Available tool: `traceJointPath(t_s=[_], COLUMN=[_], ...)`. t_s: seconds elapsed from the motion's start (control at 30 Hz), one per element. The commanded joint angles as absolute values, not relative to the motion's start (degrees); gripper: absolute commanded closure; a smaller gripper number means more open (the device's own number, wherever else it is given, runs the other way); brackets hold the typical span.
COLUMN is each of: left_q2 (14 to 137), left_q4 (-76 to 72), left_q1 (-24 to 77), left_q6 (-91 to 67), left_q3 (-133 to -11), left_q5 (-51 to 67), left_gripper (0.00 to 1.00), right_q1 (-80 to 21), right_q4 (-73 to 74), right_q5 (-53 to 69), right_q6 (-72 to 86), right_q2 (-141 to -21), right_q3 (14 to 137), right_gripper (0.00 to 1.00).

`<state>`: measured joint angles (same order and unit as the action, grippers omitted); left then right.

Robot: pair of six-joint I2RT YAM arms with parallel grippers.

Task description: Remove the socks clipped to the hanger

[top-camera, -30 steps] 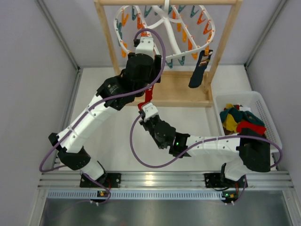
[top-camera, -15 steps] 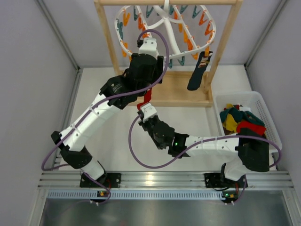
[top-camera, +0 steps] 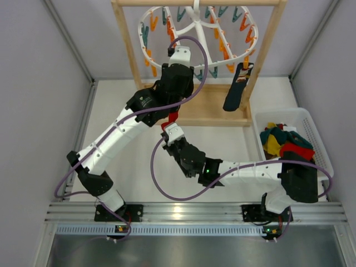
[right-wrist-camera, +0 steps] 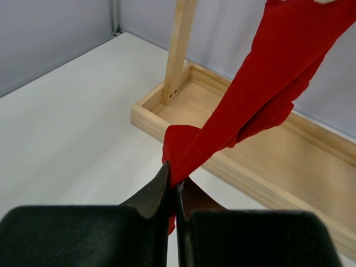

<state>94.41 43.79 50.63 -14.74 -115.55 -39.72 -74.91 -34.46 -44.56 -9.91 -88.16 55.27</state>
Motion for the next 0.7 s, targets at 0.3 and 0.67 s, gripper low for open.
traceJointPath(t_s=[0.3,0.67], left_q2=[97.03,96.42], left_q4=[42.45,42.36], left_q1=[49.92,49.57], left_q6=[-13.71,-15.91], left_q3=[-120.41,-118.92], left_q5=[-41.92,-38.59], left_gripper=[0.76,0.82], right_q1=[-77.61,-77.61], right_q4=[-35.68,-30.70], right_q5=[-44.56,-48.25], right_q6=[-8.26,-0.35], right_q2=[-88.51,-76.86], right_q3=[54.67,44.04], right_gripper=[1.00,1.00])
